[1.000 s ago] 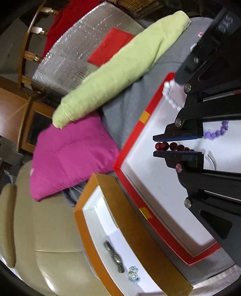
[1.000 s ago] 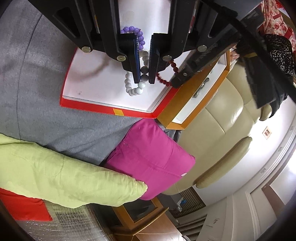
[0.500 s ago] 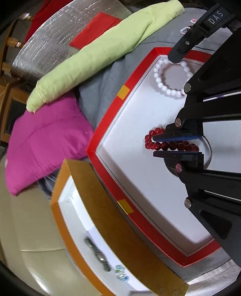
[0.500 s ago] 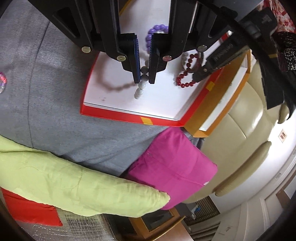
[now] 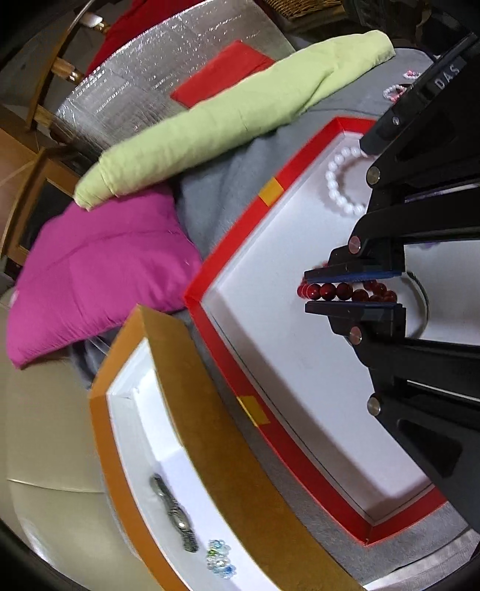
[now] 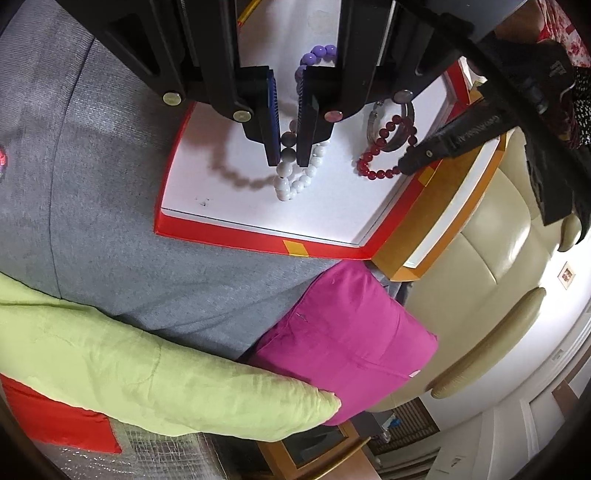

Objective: Organize jewelry
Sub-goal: 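Lower the red and white bead bracelets into the tray with both tools, then open both tools to release the red and white bracelets in the tray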

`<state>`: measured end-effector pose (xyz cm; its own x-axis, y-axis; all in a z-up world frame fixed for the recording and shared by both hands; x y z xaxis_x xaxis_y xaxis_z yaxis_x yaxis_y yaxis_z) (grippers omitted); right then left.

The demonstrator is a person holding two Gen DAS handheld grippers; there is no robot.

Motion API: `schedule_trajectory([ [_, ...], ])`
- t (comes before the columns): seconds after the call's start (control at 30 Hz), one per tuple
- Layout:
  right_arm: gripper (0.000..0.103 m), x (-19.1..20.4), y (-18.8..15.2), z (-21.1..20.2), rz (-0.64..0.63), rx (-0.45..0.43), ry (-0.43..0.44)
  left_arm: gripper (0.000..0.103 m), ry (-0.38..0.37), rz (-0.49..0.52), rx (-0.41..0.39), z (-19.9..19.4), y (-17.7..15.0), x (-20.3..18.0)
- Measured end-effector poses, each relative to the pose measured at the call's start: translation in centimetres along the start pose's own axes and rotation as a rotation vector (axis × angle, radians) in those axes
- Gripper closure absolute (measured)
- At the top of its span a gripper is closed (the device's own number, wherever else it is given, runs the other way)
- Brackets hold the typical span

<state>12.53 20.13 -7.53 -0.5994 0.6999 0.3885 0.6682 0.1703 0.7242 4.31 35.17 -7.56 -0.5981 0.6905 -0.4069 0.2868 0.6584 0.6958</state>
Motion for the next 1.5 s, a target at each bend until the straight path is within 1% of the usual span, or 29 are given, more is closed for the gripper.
schedule_trajectory([
  [0.1, 0.093, 0.0, -0.1, 0.1, -0.006, 0.005, 0.0, 0.094, 0.002, 0.028, 0.021, 0.5, -0.5, -0.6],
  [0.17, 0.093, -0.1, -0.1, 0.1, -0.008, 0.01, -0.004, 0.094, 0.016, 0.033, 0.039, 0.8, -0.8, -0.6],
  [0.27, 0.093, -0.2, -0.1, -0.1, -0.008, 0.013, -0.005, 0.094, 0.038, 0.026, 0.04, 0.7, -0.9, -0.1],
  [0.4, 0.093, -0.1, -0.1, -0.1, -0.019, 0.012, -0.008, 0.094, 0.063, 0.013, 0.03, 0.6, -0.7, 0.5],
  [0.53, 0.093, -0.1, -0.2, -0.2, -0.025, 0.016, -0.013, 0.094, 0.098, 0.012, -0.003, 0.4, -0.3, 0.8],
  [0.73, 0.093, -0.1, -0.3, -0.1, -0.027, 0.029, -0.02, 0.093, 0.108, 0.012, -0.002, 0.4, -0.2, 1.1],
  [0.9, 0.093, 0.3, -0.1, 0.0, -0.035, 0.03, -0.022, 0.093, 0.139, 0.021, -0.024, 0.1, 0.1, 1.3],
  [0.97, 0.093, 0.2, 0.0, -0.1, -0.031, 0.022, -0.03, 0.093, 0.14, 0.021, -0.037, -0.1, 0.3, 1.3],
  [1.0, 0.09, 0.2, 0.1, -0.1, -0.031, 0.02, -0.04, 0.089, 0.142, 0.023, -0.045, -0.3, 0.5, 1.3],
  [1.03, 0.086, 0.1, 0.2, -0.2, -0.029, 0.018, -0.045, 0.078, 0.146, 0.024, -0.054, -0.5, 0.7, 1.3],
  [1.07, 0.074, 0.1, 0.3, -0.3, -0.026, 0.011, -0.048, 0.071, 0.157, 0.023, -0.075, -0.8, 1.0, 1.4],
  [1.1, 0.062, 0.1, 0.6, -0.7, -0.021, -0.004, -0.047, 0.06, 0.166, 0.019, -0.093, -1.1, 1.2, 1.6],
  [1.13, 0.055, 0.1, 0.8, -1.0, -0.016, -0.013, -0.043, 0.051, 0.18, 0.01, -0.121, -1.6, 1.6, 1.8],
  [1.17, 0.046, 0.1, 0.9, -1.2, -0.015, -0.02, -0.04, 0.047, 0.191, -0.001, -0.151, -2.2, 2.0, 1.9],
  [1.2, 0.045, 0.2, 1.1, -1.6, -0.019, -0.032, -0.042, 0.044, 0.197, -0.007, -0.174, -2.6, 2.3, 2.0],
  [1.3, 0.045, -0.1, 1.5, -3.0, -0.022, -0.057, -0.054, 0.044, 0.2, -0.016, -0.227, -3.6, 2.9, 1.9],
  [1.4, 0.045, -1.1, 1.7, -5.2, -0.008, -0.095, -0.077, 0.044, 0.188, -0.012, -0.238, -3.9, 2.9, 1.0],
  [1.5, 0.042, -2.8, 1.5, -7.9, 0.003, -0.128, -0.111, 0.044, 0.157, 0.018, -0.234, -4.0, 2.3, -1.1],
])
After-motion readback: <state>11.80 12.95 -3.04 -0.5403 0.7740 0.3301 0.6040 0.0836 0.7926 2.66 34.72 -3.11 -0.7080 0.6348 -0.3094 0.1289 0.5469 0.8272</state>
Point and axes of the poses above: each gripper's, at about its wrist camera, not at the fingertips, and z roughly the way its jaws point, x to its left, y to its top, the point moved 8 cm from there along z, roughly the way its jaws point, and after that the axes turned 11 degrees about -x, right-handed, at the moved point
